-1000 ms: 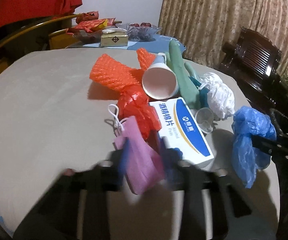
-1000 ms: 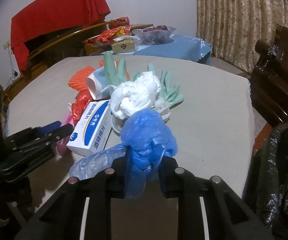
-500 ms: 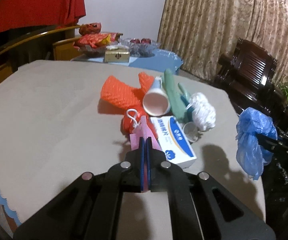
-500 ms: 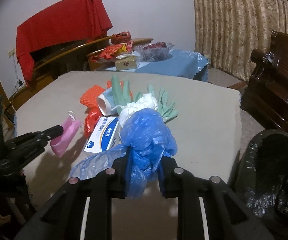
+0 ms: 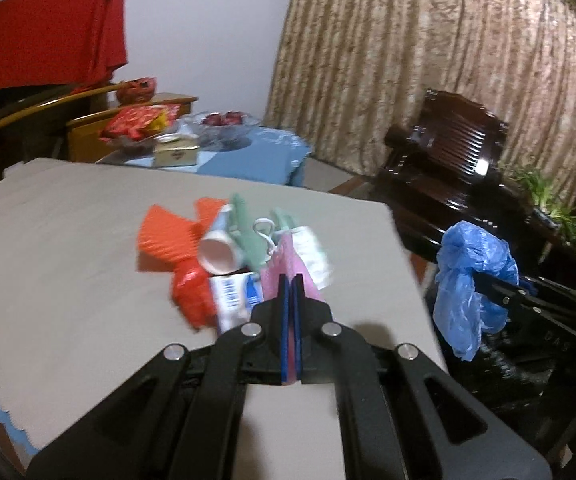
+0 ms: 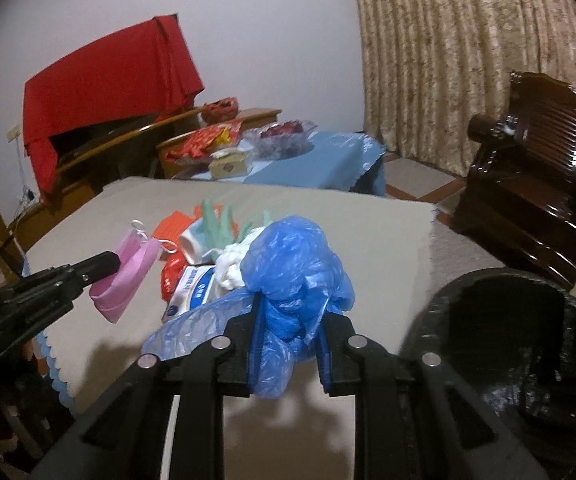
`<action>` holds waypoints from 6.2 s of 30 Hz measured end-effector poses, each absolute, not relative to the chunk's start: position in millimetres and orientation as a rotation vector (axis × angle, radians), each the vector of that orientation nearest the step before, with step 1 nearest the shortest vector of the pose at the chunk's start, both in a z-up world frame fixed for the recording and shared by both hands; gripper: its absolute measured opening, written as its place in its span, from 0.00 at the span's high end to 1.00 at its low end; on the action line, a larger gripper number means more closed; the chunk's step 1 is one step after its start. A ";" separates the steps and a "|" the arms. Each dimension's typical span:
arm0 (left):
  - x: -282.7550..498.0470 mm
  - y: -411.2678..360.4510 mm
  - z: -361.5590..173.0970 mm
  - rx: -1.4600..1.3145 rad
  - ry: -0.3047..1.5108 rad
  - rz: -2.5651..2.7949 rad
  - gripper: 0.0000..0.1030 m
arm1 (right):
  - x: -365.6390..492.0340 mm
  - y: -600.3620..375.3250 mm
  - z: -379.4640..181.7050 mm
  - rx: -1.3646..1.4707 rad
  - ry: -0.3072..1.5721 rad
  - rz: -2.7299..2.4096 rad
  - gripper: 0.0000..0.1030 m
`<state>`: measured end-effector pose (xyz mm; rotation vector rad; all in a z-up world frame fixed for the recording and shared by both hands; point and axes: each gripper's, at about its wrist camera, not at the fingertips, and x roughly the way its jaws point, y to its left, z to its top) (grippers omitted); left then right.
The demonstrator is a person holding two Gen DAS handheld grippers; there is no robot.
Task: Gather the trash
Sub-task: 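Grasp the pink paper bag with the left gripper while the right gripper lifts the blue bags, then carry both items over the black bin and open both grippers to drop them, then return both tools to the table and grasp the white tissue with the right gripper, then grasp the white alcohol-pad box with the left gripper while the right gripper holds the tissue, then carry the box and tissue over the bin and release both into it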
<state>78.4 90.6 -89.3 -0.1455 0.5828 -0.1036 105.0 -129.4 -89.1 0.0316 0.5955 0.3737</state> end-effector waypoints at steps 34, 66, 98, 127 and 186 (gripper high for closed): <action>146.6 -184.7 -113.9 -0.035 0.630 -0.706 0.86 | 78.4 -350.5 -115.1 0.092 0.644 -0.189 0.72; 93.3 90.4 -95.6 -0.030 0.570 0.006 0.12 | 132.2 -153.9 -105.0 0.061 0.572 0.219 0.06; 113.3 152.6 -158.3 -0.082 0.649 0.109 0.12 | 216.0 -39.0 -206.3 -0.032 0.817 0.427 0.56; 163.4 88.1 -208.2 -0.111 0.824 0.148 0.38 | 200.9 -89.7 -179.0 0.012 0.745 0.339 0.59; 112.8 34.4 -107.1 -0.113 0.684 -0.065 0.47 | 130.0 -152.7 -95.0 0.059 0.585 0.277 0.59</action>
